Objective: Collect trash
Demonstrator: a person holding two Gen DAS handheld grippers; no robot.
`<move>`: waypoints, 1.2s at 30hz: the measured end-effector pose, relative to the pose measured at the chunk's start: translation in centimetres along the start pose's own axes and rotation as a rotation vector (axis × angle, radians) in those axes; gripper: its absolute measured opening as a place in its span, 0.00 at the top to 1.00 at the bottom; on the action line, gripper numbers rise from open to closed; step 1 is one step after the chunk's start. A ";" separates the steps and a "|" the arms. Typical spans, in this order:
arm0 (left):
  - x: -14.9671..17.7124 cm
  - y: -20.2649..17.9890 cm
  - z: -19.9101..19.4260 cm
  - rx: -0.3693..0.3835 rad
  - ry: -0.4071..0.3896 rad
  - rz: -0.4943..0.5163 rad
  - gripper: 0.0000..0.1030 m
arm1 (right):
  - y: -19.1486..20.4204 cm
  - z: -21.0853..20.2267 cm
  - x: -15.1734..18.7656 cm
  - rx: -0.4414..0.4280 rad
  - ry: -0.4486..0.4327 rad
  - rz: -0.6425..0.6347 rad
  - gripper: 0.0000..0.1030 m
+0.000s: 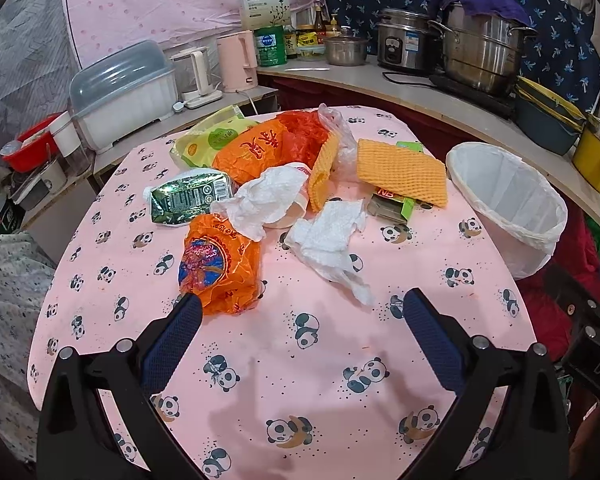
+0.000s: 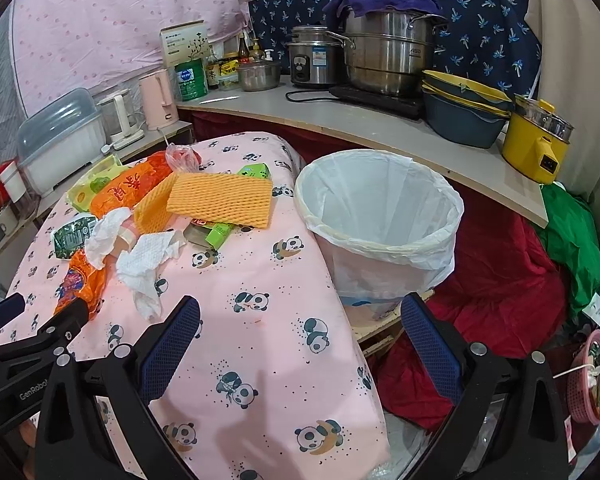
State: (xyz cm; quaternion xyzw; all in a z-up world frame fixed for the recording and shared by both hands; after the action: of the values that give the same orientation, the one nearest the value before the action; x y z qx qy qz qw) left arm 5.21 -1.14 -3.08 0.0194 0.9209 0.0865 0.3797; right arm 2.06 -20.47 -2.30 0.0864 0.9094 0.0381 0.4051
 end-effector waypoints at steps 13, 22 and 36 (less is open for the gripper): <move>-0.2 0.2 -0.2 0.006 0.000 -0.011 0.07 | -0.3 0.0 0.0 -0.002 -0.003 0.006 0.06; -0.1 0.3 -0.2 0.015 0.007 -0.013 0.07 | -0.4 -0.4 0.1 0.002 -0.007 0.009 0.06; -0.2 0.2 -0.5 0.029 0.002 -0.012 0.07 | -0.4 -0.5 0.1 0.005 -0.006 0.011 0.06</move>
State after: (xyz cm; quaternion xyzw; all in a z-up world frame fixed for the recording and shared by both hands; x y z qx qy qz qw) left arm 4.98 -1.05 -2.60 0.0192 0.9224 0.0708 0.3791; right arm 1.63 -20.82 -2.09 0.0926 0.9076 0.0381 0.4076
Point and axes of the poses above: each gripper's, at about its wrist camera, not at the fingertips, and z roughly the way its jaws point, y to its left, x to its underside, the point moved 4 cm from there along z, roughly the way its jaws point, and after that the axes turned 9 degrees about -x, right-handed, at the moved point
